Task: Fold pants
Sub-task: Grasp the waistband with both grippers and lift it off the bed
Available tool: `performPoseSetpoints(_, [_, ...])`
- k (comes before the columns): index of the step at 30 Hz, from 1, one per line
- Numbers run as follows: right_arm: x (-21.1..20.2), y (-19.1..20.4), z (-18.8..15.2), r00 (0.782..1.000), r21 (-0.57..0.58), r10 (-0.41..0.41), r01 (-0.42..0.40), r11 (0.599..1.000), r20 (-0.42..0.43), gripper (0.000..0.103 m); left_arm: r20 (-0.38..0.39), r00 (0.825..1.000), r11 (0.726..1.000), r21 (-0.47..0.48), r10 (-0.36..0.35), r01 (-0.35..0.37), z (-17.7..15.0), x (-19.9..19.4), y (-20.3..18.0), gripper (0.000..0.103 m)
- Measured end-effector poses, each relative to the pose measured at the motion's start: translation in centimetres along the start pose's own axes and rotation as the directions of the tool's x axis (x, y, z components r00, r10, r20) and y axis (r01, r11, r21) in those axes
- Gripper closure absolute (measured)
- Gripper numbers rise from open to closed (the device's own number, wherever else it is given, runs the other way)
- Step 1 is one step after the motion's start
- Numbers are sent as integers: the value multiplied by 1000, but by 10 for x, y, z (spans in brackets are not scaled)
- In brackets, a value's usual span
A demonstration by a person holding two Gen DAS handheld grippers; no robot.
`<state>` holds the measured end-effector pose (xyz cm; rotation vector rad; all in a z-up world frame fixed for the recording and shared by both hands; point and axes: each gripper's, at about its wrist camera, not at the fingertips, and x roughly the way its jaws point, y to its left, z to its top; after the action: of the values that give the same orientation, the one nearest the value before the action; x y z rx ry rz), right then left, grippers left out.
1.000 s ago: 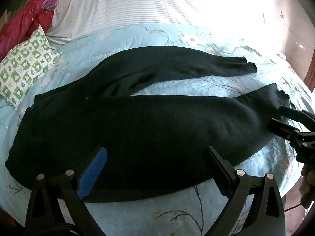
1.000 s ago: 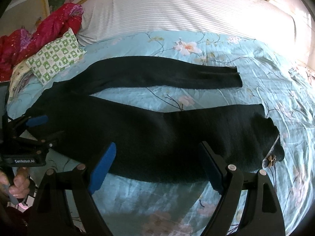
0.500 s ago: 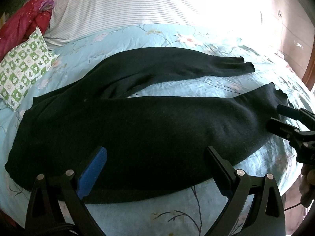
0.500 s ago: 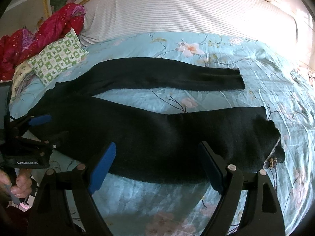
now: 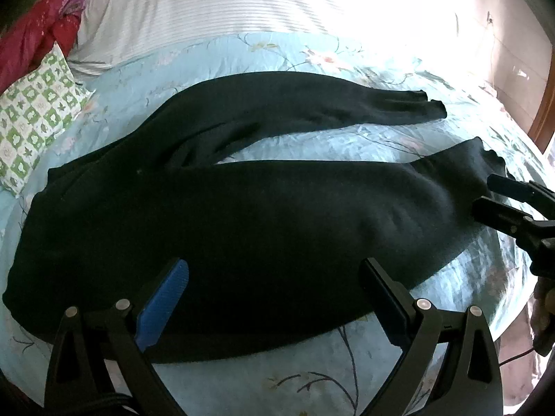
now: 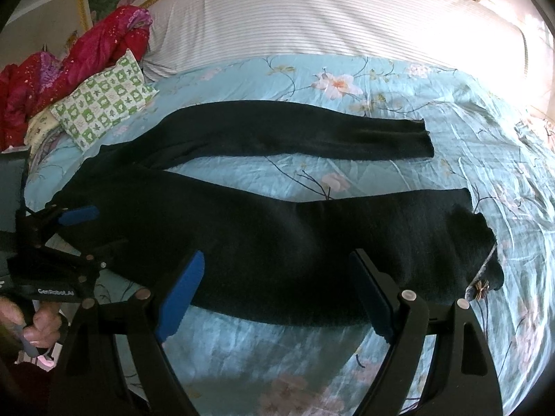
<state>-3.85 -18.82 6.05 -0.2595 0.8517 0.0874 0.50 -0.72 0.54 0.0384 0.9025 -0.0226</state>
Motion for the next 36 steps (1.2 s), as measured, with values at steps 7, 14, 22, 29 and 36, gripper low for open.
performPoseSetpoints(7, [4,-16,11,999,51,42,-42,998,-12,18,-9,1000,1000,12,2,-2,16,6,8,4])
performPoseSetpoints(14, [11,-37,41,999,59,36,-35,998,-18,18,-11,1000,997,75,25,-24,53,19,13,4])
performPoseSetpoints(22, [26,-81,86,997,133,70,-66,989,-28,18,-10,1000,993,115,12,-11,114,40,28,4])
performPoseSetpoints(29, [46,-123,120,995,204,90,-79,976,-45,18,23,999,978,203,41,-45,168,64,34,4])
performPoseSetpoints(36, [77,-161,138,994,272,81,-59,961,-71,18,-47,999,976,215,25,-15,200,107,36,4])
